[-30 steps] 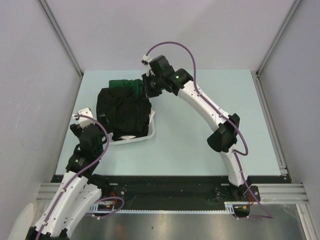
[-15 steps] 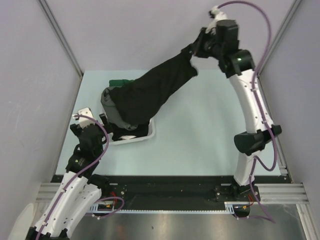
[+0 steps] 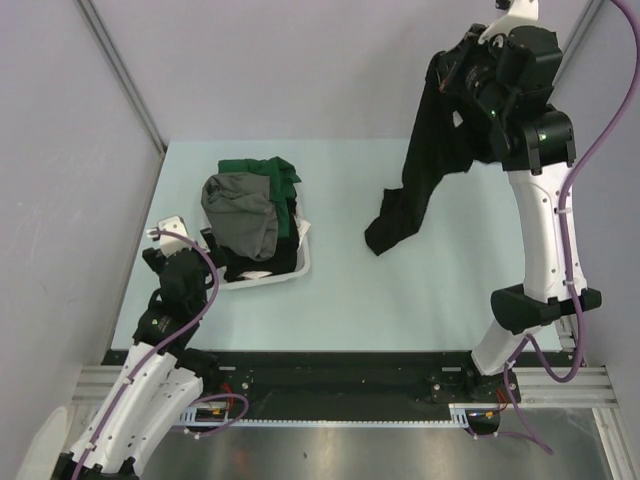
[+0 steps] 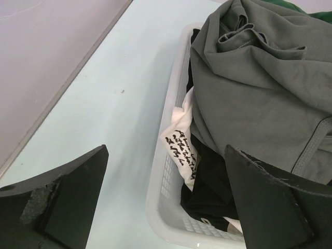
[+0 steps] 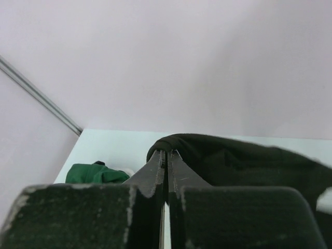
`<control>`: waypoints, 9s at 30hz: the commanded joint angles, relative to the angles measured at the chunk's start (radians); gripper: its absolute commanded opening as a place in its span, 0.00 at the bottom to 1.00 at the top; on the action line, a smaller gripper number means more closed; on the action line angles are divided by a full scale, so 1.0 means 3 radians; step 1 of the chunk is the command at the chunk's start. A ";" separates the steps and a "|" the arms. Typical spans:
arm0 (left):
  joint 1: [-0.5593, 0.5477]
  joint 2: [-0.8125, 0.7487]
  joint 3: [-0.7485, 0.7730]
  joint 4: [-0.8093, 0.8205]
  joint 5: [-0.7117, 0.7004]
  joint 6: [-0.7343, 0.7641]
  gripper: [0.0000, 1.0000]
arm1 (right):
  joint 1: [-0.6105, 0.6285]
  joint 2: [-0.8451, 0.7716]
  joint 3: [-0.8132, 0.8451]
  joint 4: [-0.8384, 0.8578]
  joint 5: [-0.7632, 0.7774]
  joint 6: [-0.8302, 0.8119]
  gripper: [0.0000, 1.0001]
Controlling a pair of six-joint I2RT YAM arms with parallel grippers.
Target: Fold and stack the t-shirts
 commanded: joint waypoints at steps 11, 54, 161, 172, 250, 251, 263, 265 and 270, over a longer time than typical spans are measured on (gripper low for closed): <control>-0.0019 -0.0052 -0.0061 0.0099 0.0044 -0.0079 1.00 | 0.0308 0.0272 -0.0650 -0.0339 -0.0255 0.0358 0.00; -0.0009 0.0234 0.0761 -0.0167 -0.0089 -0.0028 0.99 | 0.1203 0.1448 -0.1278 0.0187 -0.1037 0.0716 0.38; -0.0004 0.2134 0.0761 0.0866 0.0821 -0.0554 0.00 | 0.0743 0.1295 -0.0680 -0.0410 -0.1298 0.0440 0.27; 0.0052 0.3393 0.1743 0.0273 0.0934 -0.0534 0.00 | 0.0360 0.1310 -0.0542 -0.0534 -0.1502 0.0348 0.27; 0.1049 0.3164 0.1872 -0.0848 0.1516 -0.0274 0.18 | 0.0273 0.1407 -0.1176 0.0039 -0.1779 0.0634 0.29; 0.1049 0.3149 0.1862 -0.0817 0.1618 -0.0274 0.21 | 0.0273 0.1407 -0.1181 0.0039 -0.1774 0.0624 0.29; 0.0901 0.3000 0.1851 -0.0388 0.2590 -0.0550 0.40 | 0.0273 0.1428 -0.1298 -0.0165 -0.1426 0.0435 0.29; 0.0804 0.2959 0.1821 -0.0285 0.2702 -0.0565 0.45 | 0.0273 0.1423 -0.1334 -0.0231 -0.1380 0.0409 0.30; 0.0590 0.2893 0.1775 0.0006 0.2928 -0.0606 0.54 | 0.0293 0.1346 -0.1513 -0.0395 -0.1217 0.0332 0.30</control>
